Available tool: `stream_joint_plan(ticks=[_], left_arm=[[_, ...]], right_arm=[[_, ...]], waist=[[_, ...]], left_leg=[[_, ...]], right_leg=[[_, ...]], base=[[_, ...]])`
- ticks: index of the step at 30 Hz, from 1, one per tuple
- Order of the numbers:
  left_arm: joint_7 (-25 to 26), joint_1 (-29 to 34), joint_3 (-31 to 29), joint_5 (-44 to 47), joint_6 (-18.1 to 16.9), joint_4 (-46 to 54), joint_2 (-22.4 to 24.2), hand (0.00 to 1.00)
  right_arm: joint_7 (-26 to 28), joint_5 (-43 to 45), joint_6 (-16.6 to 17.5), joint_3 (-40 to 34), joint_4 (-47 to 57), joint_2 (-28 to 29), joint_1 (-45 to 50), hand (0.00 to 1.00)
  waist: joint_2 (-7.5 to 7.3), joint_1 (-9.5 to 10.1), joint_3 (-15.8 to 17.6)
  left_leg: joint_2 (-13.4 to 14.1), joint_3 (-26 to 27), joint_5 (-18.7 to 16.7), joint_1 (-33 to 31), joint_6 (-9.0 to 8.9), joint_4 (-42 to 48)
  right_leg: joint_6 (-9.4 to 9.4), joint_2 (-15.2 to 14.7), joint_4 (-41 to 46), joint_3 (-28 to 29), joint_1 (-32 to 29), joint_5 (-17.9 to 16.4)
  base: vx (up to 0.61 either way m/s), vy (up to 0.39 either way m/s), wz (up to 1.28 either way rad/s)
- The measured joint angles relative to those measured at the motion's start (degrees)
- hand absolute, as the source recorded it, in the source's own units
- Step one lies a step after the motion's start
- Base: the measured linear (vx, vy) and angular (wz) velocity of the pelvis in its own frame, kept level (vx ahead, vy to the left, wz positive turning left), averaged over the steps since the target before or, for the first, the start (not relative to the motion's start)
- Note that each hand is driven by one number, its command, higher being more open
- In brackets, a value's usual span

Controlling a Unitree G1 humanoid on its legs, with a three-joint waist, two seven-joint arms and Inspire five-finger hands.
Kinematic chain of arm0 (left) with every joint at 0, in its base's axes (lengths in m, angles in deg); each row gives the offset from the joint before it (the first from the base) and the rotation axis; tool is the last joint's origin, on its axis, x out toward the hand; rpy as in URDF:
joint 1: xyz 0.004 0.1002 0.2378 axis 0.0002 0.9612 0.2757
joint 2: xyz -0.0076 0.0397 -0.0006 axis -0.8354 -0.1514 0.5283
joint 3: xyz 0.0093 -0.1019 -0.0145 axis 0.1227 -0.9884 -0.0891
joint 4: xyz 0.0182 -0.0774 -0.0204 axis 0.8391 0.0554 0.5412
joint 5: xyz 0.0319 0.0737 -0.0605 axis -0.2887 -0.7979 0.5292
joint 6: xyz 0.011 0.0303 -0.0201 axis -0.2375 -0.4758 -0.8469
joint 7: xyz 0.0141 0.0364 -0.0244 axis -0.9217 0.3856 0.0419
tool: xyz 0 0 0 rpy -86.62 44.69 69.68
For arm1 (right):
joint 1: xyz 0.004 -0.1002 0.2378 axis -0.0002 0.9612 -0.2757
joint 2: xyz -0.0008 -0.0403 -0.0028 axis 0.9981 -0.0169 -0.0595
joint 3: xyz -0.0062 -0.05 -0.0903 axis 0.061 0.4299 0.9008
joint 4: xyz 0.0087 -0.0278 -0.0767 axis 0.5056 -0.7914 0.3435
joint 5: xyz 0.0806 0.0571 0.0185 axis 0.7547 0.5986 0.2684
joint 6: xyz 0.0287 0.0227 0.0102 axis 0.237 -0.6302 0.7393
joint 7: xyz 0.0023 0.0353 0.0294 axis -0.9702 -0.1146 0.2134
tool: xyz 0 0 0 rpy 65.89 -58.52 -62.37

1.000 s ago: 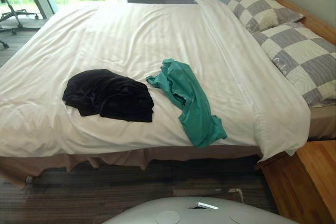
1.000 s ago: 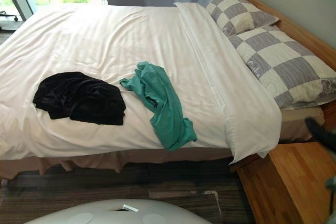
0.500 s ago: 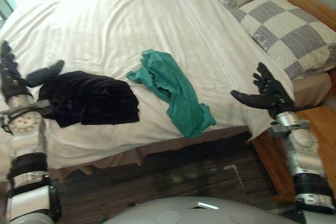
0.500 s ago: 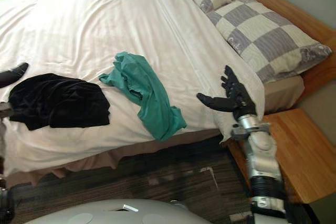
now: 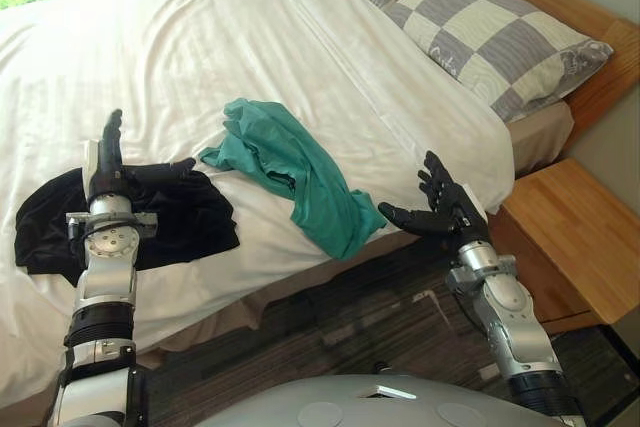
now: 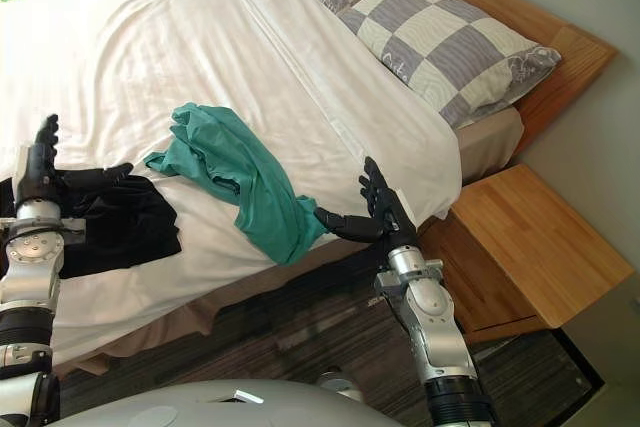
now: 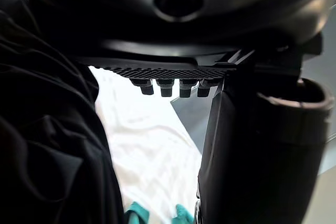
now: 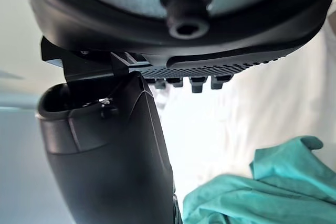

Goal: Tidy up the quilt and then pick up the clothes from the bed and put them into the laundry hamper

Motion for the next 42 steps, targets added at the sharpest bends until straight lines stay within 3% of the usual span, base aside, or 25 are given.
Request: stream_joint_plan(ticks=[4, 18, 23, 25, 28, 32, 33, 37, 42], left_arm=[[-0.2, 1.3, -0.7, 0.0, 2.3, -0.2, 1.3, 1.00], [-2.2, 9.1, -7.8, -4.6, 2.6, -5.9, 4.6, 1.00], [-0.5, 9.1, -6.7, -7.0, 2.9, -8.5, 6.1, 1.00], [3.5, 7.0, -5.0, -7.8, 3.9, -9.2, 6.1, 1.00], [9.5, -1.0, -5.0, -7.9, 6.0, -12.2, 4.8, 1.00], [13.1, -8.1, -5.2, -6.1, 7.6, -13.1, 0.4, 1.00], [13.5, -8.9, -5.1, -6.0, 7.9, -13.1, -0.2, 0.00], [15.0, -12.2, -5.0, -3.6, 10.1, -11.5, -1.8, 0.00], [12.4, -12.1, -3.8, -3.5, 10.1, -7.5, -2.9, 0.00]], right_arm=[[0.3, 0.0, -0.4, 0.0, 3.3, 0.1, 1.5, 1.00], [1.1, -0.1, -1.3, 3.3, 4.9, 2.4, 6.5, 1.00], [1.3, -0.4, -1.5, 4.9, 5.1, 3.3, 4.7, 1.00], [1.4, -1.8, -1.5, 5.3, 6.8, 2.9, 2.0, 1.00], [2.0, -1.8, -1.5, 5.3, 13.6, -0.6, -3.6, 1.00], [3.2, -1.0, -1.2, 3.1, 21.2, -4.0, -8.2, 1.00], [3.4, -0.3, -1.0, 2.7, 22.1, -4.3, -8.4, 1.00], [4.4, 1.2, -0.7, 2.0, 25.1, -6.1, -8.2, 1.00], [5.2, 1.2, -0.7, 1.7, 26.2, -5.7, -5.1, 1.00]], waist=[[0.71, 0.23, 0.4], [1.67, 0.30, -0.4], [1.64, 0.47, -0.9], [1.71, 0.37, -0.2], [2.02, 0.31, 4.0], [1.85, 0.29, 8.4], [1.78, 0.24, 8.9], [1.65, 0.19, 10.3], [1.48, 0.53, 10.6]], left_leg=[[0.1, 1.0, 0.0, -0.2, -0.01, 0.0], [0.2, 1.6, 0.3, -0.6, -0.06, 0.0], [0.3, 1.7, 1.4, -5.3, -0.02, 0.0], [0.7, 2.0, 1.6, -9.6, -0.05, 1.5], [1.6, 2.3, 2.4, -14.6, -0.03, 3.6], [3.4, 3.3, 3.8, -17.8, -0.52, 3.5], [3.7, 3.4, 4.0, -18.2, -0.60, 3.5], [4.4, 3.8, 5.5, -19.3, -0.77, 2.4], [3.8, 3.3, 6.7, -18.9, -0.55, 1.1]], right_leg=[[0.00, 0.0, -1.5, 0.5, -0.1, 1.7], [0.26, -0.1, -2.6, 0.2, -0.2, 2.8], [-0.08, -0.1, -2.4, 0.6, -4.8, 3.3], [-0.48, 0.4, -1.6, 1.5, -9.1, 4.1], [-1.34, 1.2, -1.6, 3.0, -13.8, 5.6], [-2.46, 2.8, -1.6, 4.0, -17.6, 6.9], [-2.49, 3.1, -1.6, 4.0, -17.9, 6.9], [-2.92, 3.9, -1.6, 3.8, -19.3, 7.2], [-2.93, 3.7, -1.2, 3.7, -19.2, 7.2]], base=[[-0.05, -0.006, -0.10], [-0.05, -0.022, -0.02], [-0.08, -0.037, -0.01], [-0.13, -0.066, -0.10], [-0.12, -0.056, -0.12], [-0.11, -0.063, -0.15], [-0.09, -0.075, -0.04], [-0.05, -0.054, 0.00], [0.00, -0.002, 0.08]])
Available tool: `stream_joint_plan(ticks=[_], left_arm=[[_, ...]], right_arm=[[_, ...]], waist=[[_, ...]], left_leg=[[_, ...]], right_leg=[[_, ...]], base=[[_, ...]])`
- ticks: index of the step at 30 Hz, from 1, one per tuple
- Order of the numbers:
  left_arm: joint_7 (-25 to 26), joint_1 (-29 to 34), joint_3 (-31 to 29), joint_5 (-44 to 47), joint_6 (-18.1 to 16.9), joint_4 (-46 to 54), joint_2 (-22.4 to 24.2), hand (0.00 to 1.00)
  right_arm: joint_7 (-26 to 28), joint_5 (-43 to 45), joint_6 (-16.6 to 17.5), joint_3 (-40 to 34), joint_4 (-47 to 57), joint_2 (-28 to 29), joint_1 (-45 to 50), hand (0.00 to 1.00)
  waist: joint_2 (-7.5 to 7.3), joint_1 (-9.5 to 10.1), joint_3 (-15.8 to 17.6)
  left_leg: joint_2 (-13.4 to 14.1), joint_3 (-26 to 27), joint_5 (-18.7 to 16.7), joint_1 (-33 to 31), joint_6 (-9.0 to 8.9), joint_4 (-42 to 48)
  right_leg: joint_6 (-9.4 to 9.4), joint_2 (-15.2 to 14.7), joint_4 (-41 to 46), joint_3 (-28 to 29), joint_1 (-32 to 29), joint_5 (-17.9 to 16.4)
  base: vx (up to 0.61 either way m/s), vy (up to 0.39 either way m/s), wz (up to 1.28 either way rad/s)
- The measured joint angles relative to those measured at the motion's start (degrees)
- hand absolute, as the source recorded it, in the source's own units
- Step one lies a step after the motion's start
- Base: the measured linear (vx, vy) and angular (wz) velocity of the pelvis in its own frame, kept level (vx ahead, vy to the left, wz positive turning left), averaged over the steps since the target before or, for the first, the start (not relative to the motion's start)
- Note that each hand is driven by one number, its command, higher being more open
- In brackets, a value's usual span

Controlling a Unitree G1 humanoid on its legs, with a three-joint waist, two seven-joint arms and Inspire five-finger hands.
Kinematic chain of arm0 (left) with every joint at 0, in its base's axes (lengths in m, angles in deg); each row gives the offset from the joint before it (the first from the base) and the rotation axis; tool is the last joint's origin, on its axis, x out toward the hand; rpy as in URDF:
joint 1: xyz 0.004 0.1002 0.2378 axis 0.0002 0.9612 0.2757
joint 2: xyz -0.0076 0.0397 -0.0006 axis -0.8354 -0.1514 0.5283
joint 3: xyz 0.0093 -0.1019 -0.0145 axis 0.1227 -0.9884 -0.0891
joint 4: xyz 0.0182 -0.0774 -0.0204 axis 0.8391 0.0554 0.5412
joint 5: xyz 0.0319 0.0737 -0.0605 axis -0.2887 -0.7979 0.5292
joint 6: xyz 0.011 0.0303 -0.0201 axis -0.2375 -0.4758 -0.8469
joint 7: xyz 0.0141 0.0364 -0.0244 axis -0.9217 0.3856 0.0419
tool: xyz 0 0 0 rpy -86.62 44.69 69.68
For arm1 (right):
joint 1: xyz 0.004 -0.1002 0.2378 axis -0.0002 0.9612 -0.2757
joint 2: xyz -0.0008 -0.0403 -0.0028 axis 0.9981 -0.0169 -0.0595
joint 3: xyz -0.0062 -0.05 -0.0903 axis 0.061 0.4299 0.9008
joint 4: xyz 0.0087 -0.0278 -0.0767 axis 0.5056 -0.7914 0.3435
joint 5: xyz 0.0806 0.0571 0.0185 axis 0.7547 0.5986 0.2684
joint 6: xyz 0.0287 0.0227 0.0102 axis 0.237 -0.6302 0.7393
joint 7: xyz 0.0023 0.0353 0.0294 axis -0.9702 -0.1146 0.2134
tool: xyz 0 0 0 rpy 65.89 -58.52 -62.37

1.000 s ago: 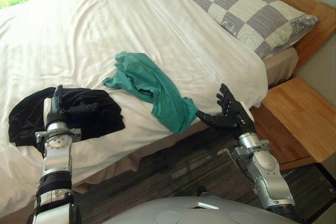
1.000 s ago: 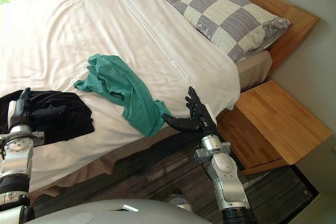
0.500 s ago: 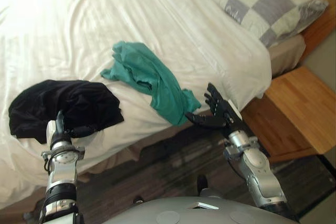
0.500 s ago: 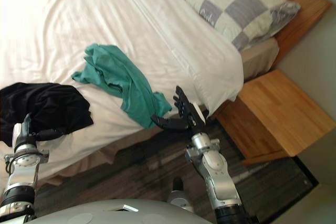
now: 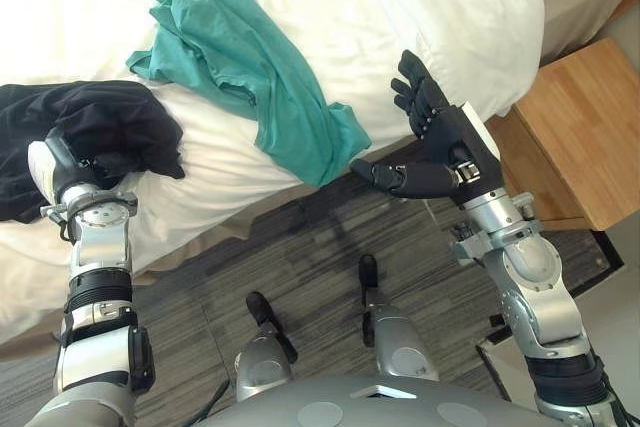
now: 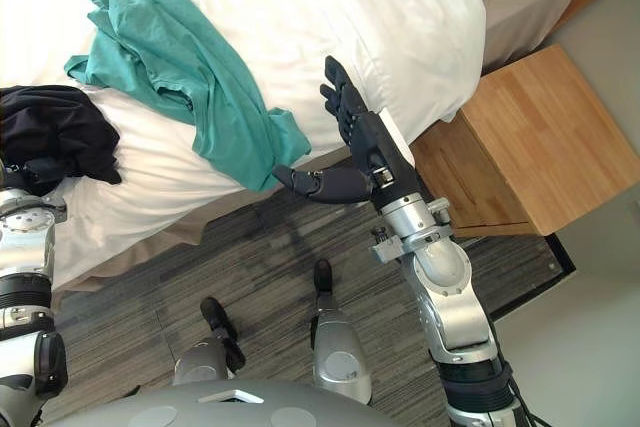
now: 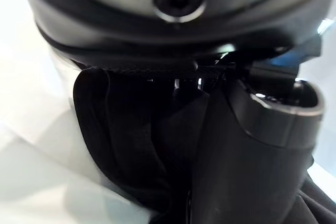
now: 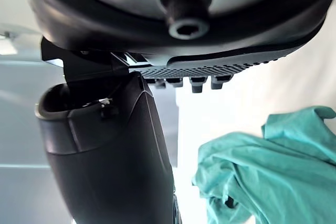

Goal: Tidy up the quilt and then pick up the clothes from the bed and put them into the laundry hamper

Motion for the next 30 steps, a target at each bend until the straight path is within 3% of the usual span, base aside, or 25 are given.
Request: stream_joint_plan(ticks=[3, 8, 12, 16, 19, 23, 30], left_arm=[[-4.0, 3.0, 0.8, 0.0, -1.9, 2.2, -0.2, 0.00], [-10.5, 16.9, 3.0, 0.0, -8.3, 8.3, 3.5, 0.00], [-13.9, 25.5, 3.0, 3.6, -11.3, 7.3, 11.0, 0.00], [-19.1, 30.7, 3.6, 6.7, -14.0, 7.3, 14.4, 0.00], [-24.0, 34.4, 3.5, 10.7, -12.7, 12.7, 16.4, 0.00], [-31.4, 40.8, 3.5, 13.7, -7.9, 27.8, 20.2, 0.00], [-34.4, 40.5, 3.5, 18.7, -3.6, 40.1, 20.3, 0.00]], right_arm=[[1.5, -0.2, 0.0, -0.5, 0.3, 0.9, 2.3, 1.00], [3.9, -1.8, 0.0, -1.6, 0.4, 3.4, 6.9, 1.00], [4.9, -8.6, -1.0, 1.3, -2.3, 3.2, 7.7, 1.00], [4.7, -15.6, -3.5, 5.9, -9.5, 3.1, 6.8, 1.00], [4.4, -19.5, -6.5, 6.9, -11.8, 3.0, 6.4, 1.00], [1.6, -27.0, -12.1, 6.9, -19.6, 2.2, 0.9, 1.00], [-3.4, -31.0, -18.0, 6.6, -31.9, 0.4, -11.1, 1.00]], waist=[[-0.01, -0.01, 0.0], [-0.09, -0.09, -1.7], [-0.07, 1.57, -5.0], [-0.60, 3.60, -9.2], [-1.23, 4.96, -9.8], [-2.26, 7.45, -10.4], [-3.41, 10.37, -9.8]], left_leg=[[0.0, -0.3, 0.5, 3.4, -0.14, -1.1], [-0.4, -1.2, -0.6, 8.0, 0.13, -1.2], [-0.2, -2.9, -0.8, 9.8, 0.04, -1.4], [-0.1, -5.8, -0.7, 9.7, 0.02, -1.4], [-0.2, -8.5, -0.6, 8.9, 0.17, -1.5], [-0.4, -12.8, 0.9, 6.5, 0.32, -1.4], [-0.6, -17.3, 2.6, 3.4, 0.69, -1.4]], right_leg=[[-0.20, 0.2, 0.3, 0.1, 3.0, -0.2], [0.30, 0.0, 0.6, -0.6, 8.6, -3.0], [0.33, 0.0, -1.4, -2.4, 12.3, -3.0], [0.34, 0.0, -2.6, -5.1, 14.7, -3.0], [0.35, -0.3, -3.4, -7.5, 15.9, -3.0], [0.34, -0.5, -3.4, -11.1, 16.1, -3.0], [0.31, -0.5, -3.4, -14.9, 16.0, -3.0]], base=[[0.04, 0.023, 0.09], [0.04, 0.027, 0.16], [0.02, -0.004, 0.20], [0.02, -0.012, 0.36], [-0.02, -0.006, 0.43], [-0.03, -0.008, 0.44], [-0.05, -0.002, 0.30]])
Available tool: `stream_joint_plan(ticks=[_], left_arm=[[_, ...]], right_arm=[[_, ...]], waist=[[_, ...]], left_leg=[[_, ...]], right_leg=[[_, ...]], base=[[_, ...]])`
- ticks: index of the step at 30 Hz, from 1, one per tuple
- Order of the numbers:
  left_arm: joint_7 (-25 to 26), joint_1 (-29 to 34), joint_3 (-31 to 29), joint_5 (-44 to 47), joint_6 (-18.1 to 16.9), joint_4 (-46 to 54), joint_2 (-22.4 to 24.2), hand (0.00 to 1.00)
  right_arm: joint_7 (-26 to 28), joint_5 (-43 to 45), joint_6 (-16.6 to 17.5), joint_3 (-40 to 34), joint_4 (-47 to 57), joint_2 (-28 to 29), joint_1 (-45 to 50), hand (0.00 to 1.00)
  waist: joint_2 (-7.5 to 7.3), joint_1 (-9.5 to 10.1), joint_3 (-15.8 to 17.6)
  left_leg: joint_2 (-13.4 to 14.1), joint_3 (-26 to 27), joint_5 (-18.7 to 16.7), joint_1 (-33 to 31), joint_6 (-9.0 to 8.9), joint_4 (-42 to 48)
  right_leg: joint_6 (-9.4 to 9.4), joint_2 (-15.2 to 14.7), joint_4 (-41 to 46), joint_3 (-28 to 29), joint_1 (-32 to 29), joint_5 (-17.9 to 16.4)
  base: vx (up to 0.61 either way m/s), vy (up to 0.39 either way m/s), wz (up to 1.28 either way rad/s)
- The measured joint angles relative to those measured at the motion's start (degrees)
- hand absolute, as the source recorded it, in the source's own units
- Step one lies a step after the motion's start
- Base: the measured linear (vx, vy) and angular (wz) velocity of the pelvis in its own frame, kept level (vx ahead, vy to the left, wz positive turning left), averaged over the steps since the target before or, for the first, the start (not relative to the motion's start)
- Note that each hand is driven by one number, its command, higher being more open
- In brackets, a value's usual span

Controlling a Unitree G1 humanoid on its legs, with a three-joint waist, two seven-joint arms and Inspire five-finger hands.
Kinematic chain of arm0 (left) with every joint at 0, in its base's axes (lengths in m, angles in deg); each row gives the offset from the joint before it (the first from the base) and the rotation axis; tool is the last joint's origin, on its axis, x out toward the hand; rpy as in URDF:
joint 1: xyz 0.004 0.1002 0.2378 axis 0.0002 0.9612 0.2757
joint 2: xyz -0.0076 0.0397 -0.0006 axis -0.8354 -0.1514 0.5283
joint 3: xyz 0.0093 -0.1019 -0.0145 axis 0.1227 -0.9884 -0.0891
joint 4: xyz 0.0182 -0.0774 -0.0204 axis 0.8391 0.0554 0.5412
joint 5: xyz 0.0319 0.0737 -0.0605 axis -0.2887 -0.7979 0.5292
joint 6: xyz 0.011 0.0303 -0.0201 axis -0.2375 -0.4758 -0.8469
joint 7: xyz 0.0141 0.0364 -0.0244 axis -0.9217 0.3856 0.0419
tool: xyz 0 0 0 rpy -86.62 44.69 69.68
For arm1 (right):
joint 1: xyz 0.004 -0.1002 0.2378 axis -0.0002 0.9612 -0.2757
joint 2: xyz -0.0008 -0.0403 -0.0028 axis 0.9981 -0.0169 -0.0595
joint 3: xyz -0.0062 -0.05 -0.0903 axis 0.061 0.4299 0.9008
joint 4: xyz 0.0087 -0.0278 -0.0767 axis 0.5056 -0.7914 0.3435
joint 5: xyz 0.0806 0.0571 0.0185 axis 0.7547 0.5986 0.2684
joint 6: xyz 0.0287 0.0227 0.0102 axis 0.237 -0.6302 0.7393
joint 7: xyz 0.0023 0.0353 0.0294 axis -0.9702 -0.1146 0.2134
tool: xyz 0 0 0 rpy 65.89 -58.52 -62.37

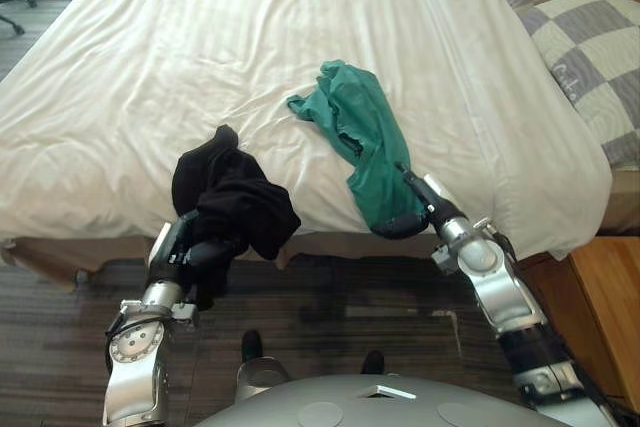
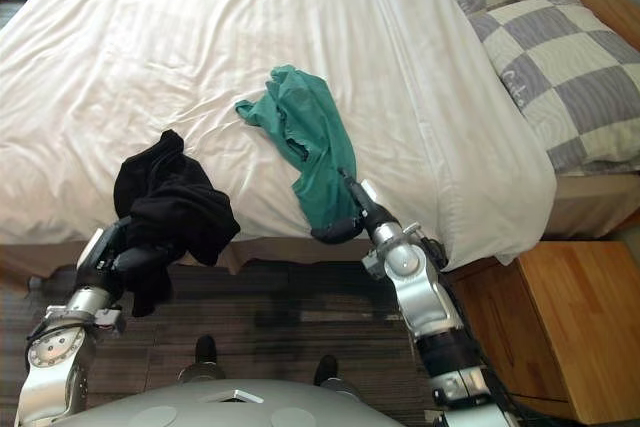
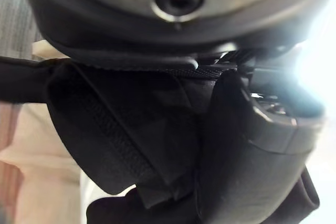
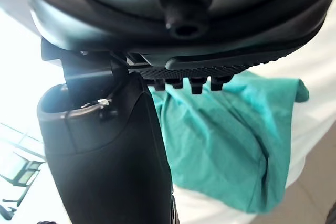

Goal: Tidy up the quilt and then pick up the clothes from the bed and put them into the laundry hamper

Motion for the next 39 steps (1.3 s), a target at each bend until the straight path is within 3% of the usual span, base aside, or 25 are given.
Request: stream_joint_plan(ticks=[4, 10, 14, 17, 24, 25, 29, 33, 37, 39], left_arm=[[-0.1, -3.7, -0.7, 3.5, 2.6, 3.8, -2.3, 0.00], [-2.1, -8.3, -2.9, 4.7, 5.2, 5.6, -4.1, 0.00], [-6.0, -12.1, -2.8, 6.7, 7.7, 6.6, -4.7, 0.00], [-7.6, -15.3, -2.2, 8.5, 10.3, 7.3, -5.1, 0.00], [-7.6, -22.2, -0.9, 8.5, 10.8, 3.1, -11.0, 0.00], [-7.2, -24.3, -0.9, 8.6, 10.5, 1.7, -12.0, 0.00], [-5.6, -28.3, -0.5, 10.1, 9.1, -4.0, -14.2, 0.00], [-3.3, -32.9, 4.1, 10.3, 2.7, -13.9, -14.7, 0.00], [-0.4, -33.7, 9.0, 10.3, -2.2, -19.5, -14.1, 0.00], [1.5, -33.5, 10.4, 10.3, -4.1, -21.1, -12.5, 0.00]], right_arm=[[-3.5, -3.3, -2.9, -0.2, -6.2, -0.6, -6.5, 1.00], [-6.5, -2.7, -3.3, -0.7, -10.0, -0.6, -13.0, 1.00], [-7.6, 0.4, -3.6, -0.7, -15.5, -2.3, -20.5, 1.00], [-9.6, 4.0, -4.4, -2.1, -21.1, -5.1, -28.6, 1.00], [-11.1, 8.4, -4.4, -3.4, -26.5, -9.0, -43.4, 1.00], [-10.6, 8.4, -4.6, -3.4, -27.3, -9.5, -45.4, 0.00], [-8.0, 7.9, -4.6, -3.3, -28.3, -12.5, -48.3, 0.00], [-6.9, 8.1, -3.8, -3.4, -28.2, -14.3, -49.6, 0.00], [-8.8, 13.4, 0.7, -4.7, -28.7, -13.6, -47.9, 0.00], [-11.3, 17.7, 4.9, -7.1, -28.5, -11.3, -44.5, 0.00]], waist=[[-2.42, 1.49, 1.6], [-4.86, 2.03, 5.1], [-4.98, 2.86, 8.6], [-5.02, 4.59, 12.3], [-5.52, 6.39, 20.4], [-5.59, 6.61, 21.8], [-5.50, 6.29, 23.4], [-4.99, 5.66, 23.7], [-4.99, 4.24, 23.7], [-5.10, 4.17, 23.7]], left_leg=[[-0.1, -1.2, 0.6, -1.2, 0.17, 0.0], [-0.4, -1.7, 1.3, -1.7, 0.46, 0.1], [-0.4, -2.7, 1.9, -3.2, 0.68, 0.0], [-0.4, -3.6, 2.9, -5.8, 0.93, 0.0], [-0.5, -4.6, 4.7, -11.3, 1.49, 0.2], [-0.5, -4.8, 5.0, -12.3, 1.55, 0.2], [-0.7, -4.6, 5.4, -14.6, 1.80, 0.2], [-0.7, -3.4, 5.4, -16.3, 1.84, 0.2], [-0.8, -2.8, 5.5, -16.2, 1.87, 0.2], [-0.7, -1.8, 5.5, -15.0, 1.86, 0.2]], right_leg=[[-0.03, 0.0, 0.3, -0.9, -0.5, 0.0], [-0.05, -0.5, 1.6, -1.2, -1.3, 0.0], [-0.08, -0.5, 2.3, -1.9, -2.4, 0.0], [-0.40, -0.5, 2.9, -2.5, -4.8, 0.5], [-0.95, -0.2, 0.9, -3.2, -8.9, 3.1], [-0.92, -0.1, 0.7, -3.3, -9.8, 3.5], [-0.93, -0.3, 0.7, -3.0, -12.3, 4.0], [-0.95, -0.4, 0.8, -1.6, -14.9, 4.3], [-0.92, -0.5, 0.8, -1.2, -15.1, 4.5], [-0.93, -0.5, 0.8, -0.3, -14.5, 4.5]], base=[[-0.02, -0.001, 0.15], [0.00, 0.002, 0.03], [-0.04, 0.006, 0.09], [-0.05, 0.010, 0.09], [-0.03, 0.012, 0.03], [-0.04, 0.028, 0.05], [-0.04, 0.030, -0.04], [-0.04, 0.021, -0.14], [0.01, 0.003, -0.08], [0.05, -0.010, -0.17]])
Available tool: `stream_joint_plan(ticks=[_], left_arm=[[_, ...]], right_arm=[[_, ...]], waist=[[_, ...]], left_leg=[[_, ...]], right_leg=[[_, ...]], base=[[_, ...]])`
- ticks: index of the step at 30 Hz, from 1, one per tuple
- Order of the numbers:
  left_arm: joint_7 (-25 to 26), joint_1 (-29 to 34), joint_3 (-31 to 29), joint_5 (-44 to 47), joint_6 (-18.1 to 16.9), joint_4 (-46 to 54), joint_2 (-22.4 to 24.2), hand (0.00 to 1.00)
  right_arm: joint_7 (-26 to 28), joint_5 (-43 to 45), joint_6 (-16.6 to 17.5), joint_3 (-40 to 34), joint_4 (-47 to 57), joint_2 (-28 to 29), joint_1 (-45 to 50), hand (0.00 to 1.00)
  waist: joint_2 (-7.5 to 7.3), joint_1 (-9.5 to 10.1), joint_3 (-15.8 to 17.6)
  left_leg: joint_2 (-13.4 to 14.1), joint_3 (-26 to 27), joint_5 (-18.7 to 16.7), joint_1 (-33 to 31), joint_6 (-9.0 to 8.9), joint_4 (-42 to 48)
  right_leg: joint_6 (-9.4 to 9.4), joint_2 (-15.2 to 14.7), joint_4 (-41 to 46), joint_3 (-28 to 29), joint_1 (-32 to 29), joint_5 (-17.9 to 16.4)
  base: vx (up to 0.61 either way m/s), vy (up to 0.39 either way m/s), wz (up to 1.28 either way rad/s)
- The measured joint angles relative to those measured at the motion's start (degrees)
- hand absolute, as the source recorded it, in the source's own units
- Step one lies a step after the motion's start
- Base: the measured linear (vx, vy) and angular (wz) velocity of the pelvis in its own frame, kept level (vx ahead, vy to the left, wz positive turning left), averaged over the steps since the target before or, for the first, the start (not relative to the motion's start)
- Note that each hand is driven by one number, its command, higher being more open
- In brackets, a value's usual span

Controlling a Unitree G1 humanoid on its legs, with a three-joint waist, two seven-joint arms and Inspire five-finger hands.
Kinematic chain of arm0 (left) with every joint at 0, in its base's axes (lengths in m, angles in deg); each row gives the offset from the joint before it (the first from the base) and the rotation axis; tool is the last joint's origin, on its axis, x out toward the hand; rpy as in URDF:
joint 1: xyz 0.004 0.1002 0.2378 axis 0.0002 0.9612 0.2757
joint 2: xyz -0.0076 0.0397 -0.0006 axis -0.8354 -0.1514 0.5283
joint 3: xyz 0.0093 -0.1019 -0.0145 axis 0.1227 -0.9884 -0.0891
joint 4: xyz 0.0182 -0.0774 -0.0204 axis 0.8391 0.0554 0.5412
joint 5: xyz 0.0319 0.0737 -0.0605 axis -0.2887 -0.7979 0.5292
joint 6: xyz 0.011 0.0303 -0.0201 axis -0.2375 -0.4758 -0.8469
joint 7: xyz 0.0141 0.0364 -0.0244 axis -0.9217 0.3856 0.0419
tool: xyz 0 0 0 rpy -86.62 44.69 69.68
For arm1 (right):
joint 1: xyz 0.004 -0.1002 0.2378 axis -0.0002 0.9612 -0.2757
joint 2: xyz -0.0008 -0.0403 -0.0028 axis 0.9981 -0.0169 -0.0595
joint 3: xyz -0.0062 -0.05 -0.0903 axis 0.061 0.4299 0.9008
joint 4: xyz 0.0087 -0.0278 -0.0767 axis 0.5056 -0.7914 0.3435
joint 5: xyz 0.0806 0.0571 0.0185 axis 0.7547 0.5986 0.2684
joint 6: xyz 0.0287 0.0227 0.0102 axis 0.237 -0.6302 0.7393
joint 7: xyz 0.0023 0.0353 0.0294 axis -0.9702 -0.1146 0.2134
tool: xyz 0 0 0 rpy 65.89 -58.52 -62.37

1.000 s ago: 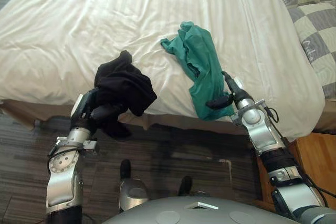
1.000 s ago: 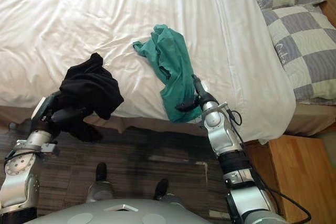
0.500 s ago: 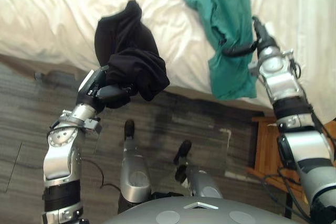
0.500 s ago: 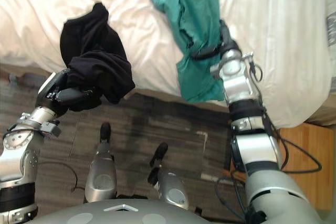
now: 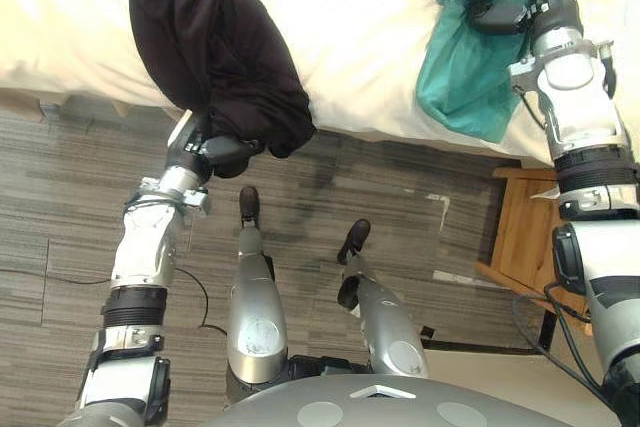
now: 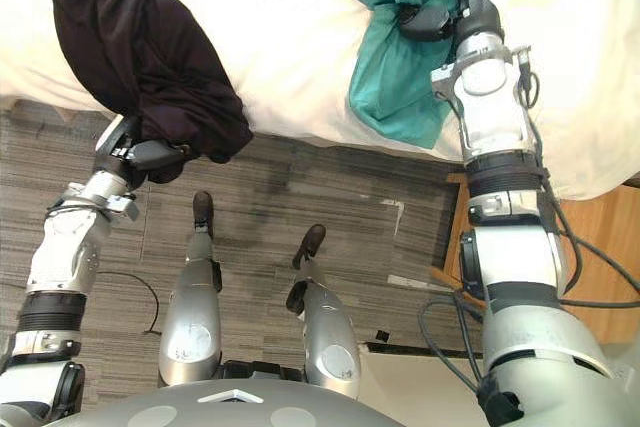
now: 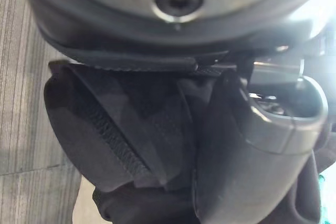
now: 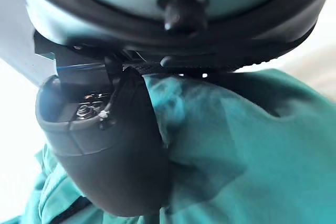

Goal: Tidy up the quilt and then pick up the clothes from the bed and put them into the laundry hamper

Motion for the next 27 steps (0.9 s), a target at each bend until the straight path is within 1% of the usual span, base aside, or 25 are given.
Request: stream_joint_plan(ticks=[1, 2, 3, 4, 5, 6, 7, 8, 9, 10, 11, 12, 13, 15, 16, 17, 18, 20, 21, 22, 23, 24, 25, 26, 27], left_arm=[[0.9, 0.2, 0.4, 0.0, -0.2, -0.4, 0.8, 0.00], [2.2, 0.9, 1.1, 0.0, -0.3, -0.5, 1.7, 0.00], [2.8, 1.4, 1.4, -0.2, -0.3, -0.5, 2.2, 0.00], [3.9, 2.8, 2.1, -0.3, -0.3, -0.5, 3.6, 0.00], [5.1, 4.8, 3.0, -0.7, -0.7, -0.5, 4.8, 0.00], [6.1, 6.9, 3.8, -0.8, -1.1, -0.5, 5.9, 0.00], [6.8, 8.3, 4.2, -0.9, -1.3, -0.5, 6.9, 0.00], [8.9, 11.3, 5.5, -2.7, -1.4, -0.9, 9.6, 0.00], [9.9, 12.5, 6.5, -3.3, -1.4, -1.4, 10.6, 0.00], [11.8, 14.5, 8.2, -3.3, -1.4, -3.1, 12.2, 0.00], [13.0, 15.4, 9.0, -3.4, -1.4, -4.1, 12.8, 0.00], [15.3, 16.8, 10.4, -3.3, -1.4, -6.4, 14.0, 0.00], [16.7, 17.3, 11.5, -3.1, -1.5, -8.6, 15.1, 0.00], [18.2, 17.8, 13.5, -2.7, -2.6, -10.0, 16.6, 0.00], [18.5, 18.8, 14.4, -2.3, -4.0, -10.0, 17.9, 0.00], [18.5, 19.2, 14.8, -1.9, -4.5, -10.0, 18.7, 0.00], [18.9, 20.3, 15.2, -1.9, -5.6, -9.9, 20.6, 0.00], [19.4, 22.5, 15.9, -1.4, -6.5, -9.9, 22.6, 0.00], [19.3, 24.1, 16.8, -0.2, -6.8, -9.9, 23.3, 0.00], [18.9, 25.7, 17.4, -0.2, -6.8, -10.0, 22.8, 0.00], [18.4, 26.2, 17.3, -0.1, -7.0, -10.3, 22.4, 0.00], [17.9, 26.8, 17.1, 0.3, -7.6, -12.1, 20.6, 0.00], [17.8, 26.9, 16.7, 0.6, -7.7, -13.3, 19.7, 0.00], [17.8, 26.8, 14.7, 2.4, -7.3, -17.7, 18.8, 0.00], [17.7, 27.2, 13.8, 2.8, -7.0, -18.9, 18.7, 0.00]], right_arm=[[-1.0, 1.4, 1.8, -0.8, 0.5, 1.6, 1.9, 0.00], [-2.3, 2.3, 4.6, -1.3, 2.1, 4.3, 5.1, 0.00], [-2.8, 3.2, 5.8, -1.3, 3.2, 5.6, 7.2, 0.00], [-3.9, 5.0, 8.3, -1.3, 5.9, 9.0, 12.3, 0.00], [-5.7, 9.2, 11.5, -1.1, 8.7, 13.1, 18.6, 0.00], [-6.5, 12.4, 13.5, -0.9, 11.1, 16.9, 23.9, 0.00], [-6.9, 14.8, 15.3, -0.8, 12.5, 19.4, 27.5, 0.00], [-6.7, 20.1, 18.7, -0.6, 15.6, 25.5, 37.0, 0.00], [-6.2, 22.1, 20.2, -0.5, 16.5, 27.7, 41.1, 0.00], [-4.9, 24.8, 22.5, -0.3, 18.0, 31.6, 49.4, 0.00], [-4.0, 26.5, 23.6, -0.2, 18.4, 33.1, 53.0, 0.00], [-2.4, 29.1, 25.1, -0.2, 19.2, 35.2, 59.0, 0.00], [-1.2, 30.6, 25.9, -0.3, 20.3, 35.6, 63.2, 0.00], [1.9, 30.7, 26.7, -1.5, 21.7, 35.5, 67.2, 0.00], [4.0, 30.7, 27.0, -1.8, 23.3, 35.4, 70.3, 0.00], [5.1, 30.7, 27.0, -1.8, 24.3, 35.5, 72.0, 0.00], [7.9, 30.6, 26.9, -1.1, 25.1, 35.5, 74.7, 0.00], [10.8, 29.9, 25.8, 1.2, 25.0, 35.5, 77.6, 0.00], [11.8, 27.6, 25.5, 2.8, 24.7, 35.4, 79.2, 0.00], [12.5, 25.4, 25.3, 5.0, 23.6, 35.4, 80.4, 0.00], [12.9, 25.0, 25.3, 6.1, 22.5, 35.4, 80.7, 0.00], [13.5, 22.8, 25.3, 7.8, 19.4, 35.9, 80.5, 0.00], [13.6, 21.3, 25.3, 8.4, 17.6, 36.1, 79.9, 0.00], [13.9, 16.3, 25.4, 8.8, 12.0, 35.5, 76.7, 0.00], [14.3, 14.6, 25.4, 8.9, 10.4, 35.1, 75.6, 0.00]], waist=[[-0.04, -0.26, 0.0], [-0.13, -0.71, -0.1], [-0.18, -0.87, -0.1], [-0.55, -1.17, -0.5], [-1.10, -1.65, -2.1], [-1.32, -2.69, -4.1], [-1.31, -3.32, -5.1], [-1.34, -4.86, -6.9], [-1.29, -5.55, -8.0], [-1.32, -7.13, -10.5], [-1.19, -7.77, -11.6], [-0.94, -9.70, -13.5], [-0.37, -11.43, -14.7], [0.74, -13.16, -15.4], [1.64, -13.56, -16.6], [2.15, -13.53, -17.2], [3.06, -13.54, -18.2], [4.29, -13.43, -20.0], [5.07, -13.49, -21.1], [5.31, -13.73, -22.1], [5.58, -13.99, -22.4], [4.05, -14.83, -23.6], [3.02, -14.75, -24.2], [3.13, -14.28, -24.4], [3.55, -14.07, -24.1]], left_leg=[[0.0, 0.5, 0.0, 0.8, 0.00, 0.0], [0.0, 1.3, 0.0, 2.3, 0.00, 0.0], [0.1, 1.8, 0.0, 3.2, -0.01, 0.0], [0.1, 2.7, -0.1, 5.1, -0.08, 0.0], [0.2, 4.0, -0.4, 6.3, -0.38, 0.0], [0.3, 4.8, -1.1, 6.7, -0.60, 0.0], [0.5, 5.4, -1.9, 7.4, -0.70, 0.0], [0.6, 6.9, -3.2, 9.8, -0.94, 0.0], [0.5, 7.7, -4.0, 10.6, -1.15, -0.1], [0.4, 9.0, -4.8, 12.0, -1.41, -0.1], [0.4, 9.8, -5.3, 12.9, -1.48, -0.1], [0.3, 11.2, -6.2, 14.9, -1.64, -0.3], [0.3, 12.0, -6.9, 16.7, -1.81, -0.3], [0.2, 13.0, -7.5, 19.2, -1.71, -0.3], [0.2, 13.0, -7.6, 19.7, -1.74, -0.3], [0.2, 12.7, -7.6, 19.9, -1.78, -0.3], [0.0, 11.4, -7.7, 20.5, -1.79, -0.3], [-0.5, 8.4, -7.8, 21.2, -1.60, -0.3], [-0.8, 5.7, -7.9, 21.4, -1.37, -0.3], [-1.3, 1.9, -7.7, 21.0, -0.75, -0.2], [-1.7, -0.3, -7.6, 20.4, -0.63, -0.3], [-3.2, -5.1, -7.0, 19.1, -0.67, -0.3], [-4.0, -6.8, -6.7, 18.3, -0.73, -0.3], [-4.2, -9.6, -5.1, 17.3, -1.13, -0.3], [-4.1, -9.7, -4.8, 17.0, -0.89, -0.3]], right_leg=[[0.00, 0.0, 0.0, 0.4, 0.5, 0.0], [-0.01, 0.0, 0.0, 1.2, 1.6, 0.0], [-0.01, 0.0, 0.0, 1.8, 2.2, 0.0], [-0.11, 0.0, 0.0, 2.5, 3.5, -0.1], [-0.32, 0.0, 0.0, 3.6, 4.0, -0.4], [-0.24, 0.1, 0.0, 4.0, 4.0, -0.9], [-0.07, 0.2, 0.0, 4.6, 4.3, -1.3], [0.08, 0.3, 0.3, 6.0, 5.5, -1.8], [0.31, 0.2, 0.4, 6.6, 5.8, -2.3], [0.50, 0.1, 1.1, 7.9, 6.0, -3.0], [0.58, 0.0, 1.5, 8.4, 6.2, -3.6], [0.85, 0.0, 1.9, 9.7, 7.0, -4.2], [1.06, -0.1, 2.0, 10.5, 8.3, -4.5], [1.59, -0.2, 2.0, 10.9, 10.4, -4.9], [1.95, -0.4, 2.0, 10.3, 11.2, -5.1], [2.12, -0.6, 2.0, 9.8, 11.7, -5.3], [2.49, -1.0, 2.6, 8.4, 13.1, -6.3], [3.06, -1.5, 6.6, 7.1, 14.2, -9.0], [3.01, -2.1, 12.0, 8.8, 13.8, -11.8], [1.16, -2.0, 17.0, 15.1, 13.1, -14.6], [0.64, -1.9, 18.2, 17.8, 13.2, -16.3], [0.42, -2.5, 17.6, 20.0, 14.8, -20.1], [1.42, -3.2, 16.9, 19.8, 15.8, -21.8], [2.51, -3.3, 15.9, 16.8, 17.6, -23.3], [2.48, -3.2, 15.6, 15.7, 18.1, -23.3]], base=[[0.08, -0.008, -0.20], [0.07, -0.004, -0.19], [0.08, -0.007, -0.26], [0.06, -0.008, -0.35], [0.06, -0.016, -0.39], [0.04, -0.012, -0.33], [0.06, -0.002, -0.40], [0.05, 0.013, -0.40], [0.06, 0.026, -0.54], [0.03, 0.025, -0.40], [0.04, 0.028, -0.55], [0.06, 0.026, -0.50], [0.05, 0.026, -0.44], [0.02, 0.020, -0.16], [0.03, 0.010, 0.05], [0.06, 0.003, 0.35], [0.08, -0.008, 0.61], [0.09, -0.008, 0.84], [0.09, 0.031, 1.25], [0.09, 0.039, 1.42], [0.07, 0.012, 1.89], [0.04, -0.047, 1.59], [-0.01, -0.155, 1.85], [-0.04, -0.144, 1.13], [-0.08, -0.134, 1.00]])
